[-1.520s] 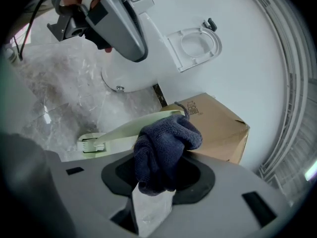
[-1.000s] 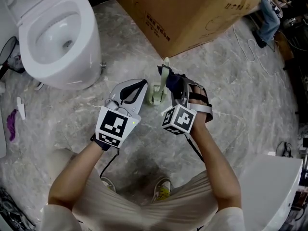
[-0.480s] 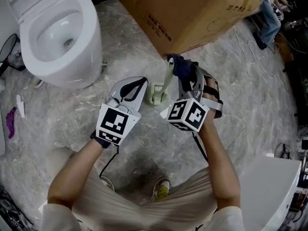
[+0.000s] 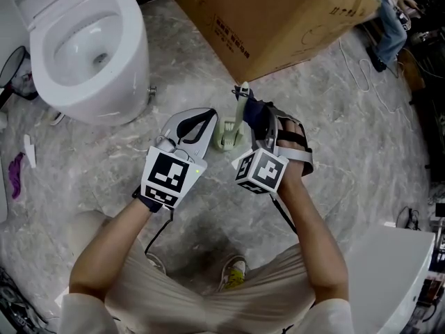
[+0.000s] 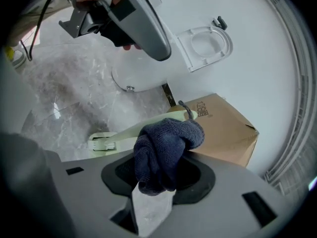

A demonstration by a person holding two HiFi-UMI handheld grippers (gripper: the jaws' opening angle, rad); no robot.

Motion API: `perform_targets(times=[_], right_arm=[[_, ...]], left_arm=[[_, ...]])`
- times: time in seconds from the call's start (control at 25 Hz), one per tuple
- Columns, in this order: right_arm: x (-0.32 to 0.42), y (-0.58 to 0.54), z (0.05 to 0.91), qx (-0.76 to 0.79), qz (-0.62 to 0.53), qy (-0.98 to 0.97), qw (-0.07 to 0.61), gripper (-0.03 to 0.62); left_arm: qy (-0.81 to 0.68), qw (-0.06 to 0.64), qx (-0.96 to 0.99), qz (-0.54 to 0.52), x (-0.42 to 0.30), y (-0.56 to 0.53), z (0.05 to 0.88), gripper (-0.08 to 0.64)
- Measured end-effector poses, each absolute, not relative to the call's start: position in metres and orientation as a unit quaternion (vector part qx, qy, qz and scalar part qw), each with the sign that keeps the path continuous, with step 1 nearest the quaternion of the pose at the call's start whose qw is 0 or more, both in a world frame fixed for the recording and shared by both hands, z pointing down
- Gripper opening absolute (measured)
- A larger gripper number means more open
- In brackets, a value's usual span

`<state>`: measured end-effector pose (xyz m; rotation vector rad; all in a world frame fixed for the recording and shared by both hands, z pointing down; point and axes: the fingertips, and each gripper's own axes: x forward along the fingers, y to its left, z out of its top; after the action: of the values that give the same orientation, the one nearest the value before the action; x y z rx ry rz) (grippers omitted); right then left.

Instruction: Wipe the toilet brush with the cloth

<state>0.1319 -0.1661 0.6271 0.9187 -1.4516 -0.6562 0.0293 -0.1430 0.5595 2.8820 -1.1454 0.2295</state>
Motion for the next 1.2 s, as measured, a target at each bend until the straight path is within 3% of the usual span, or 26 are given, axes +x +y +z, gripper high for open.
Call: perform_targets(times=[0.24, 0.52, 0.68, 1.0, 1.2], right_arm=[[0.131, -0.156, 0.654, 0.356, -0.266, -0.628, 0.639, 0.164], [0.117, -0.106, 0.702, 0.269, -0.16, -0.684, 0.659, 0.164], [0.086, -0.108, 0.658, 0.299, -0.194, -0.712, 0.605, 0.164], [0.065, -0.135, 0.511, 0.459, -0.364, -0.689, 0.427, 0.163], [0.082, -0.148, 0.515, 0.484, -0.387, -0.665, 0.417, 0.164]], left_arm=[[-0.37, 0.015, 0.926, 0.077, 0.027, -0.145, 0.56, 0.002], [-0.405, 0.01, 0.912, 0.059, -0.001, -0.162, 0.544, 0.002], [-0.418, 0.029, 0.907, 0.047, -0.008, -0.169, 0.542, 0.002], [-0.413, 0.013, 0.908, 0.063, -0.005, -0.164, 0.546, 0.002], [-0.406, 0.015, 0.911, 0.068, -0.001, -0.16, 0.548, 0.002]])
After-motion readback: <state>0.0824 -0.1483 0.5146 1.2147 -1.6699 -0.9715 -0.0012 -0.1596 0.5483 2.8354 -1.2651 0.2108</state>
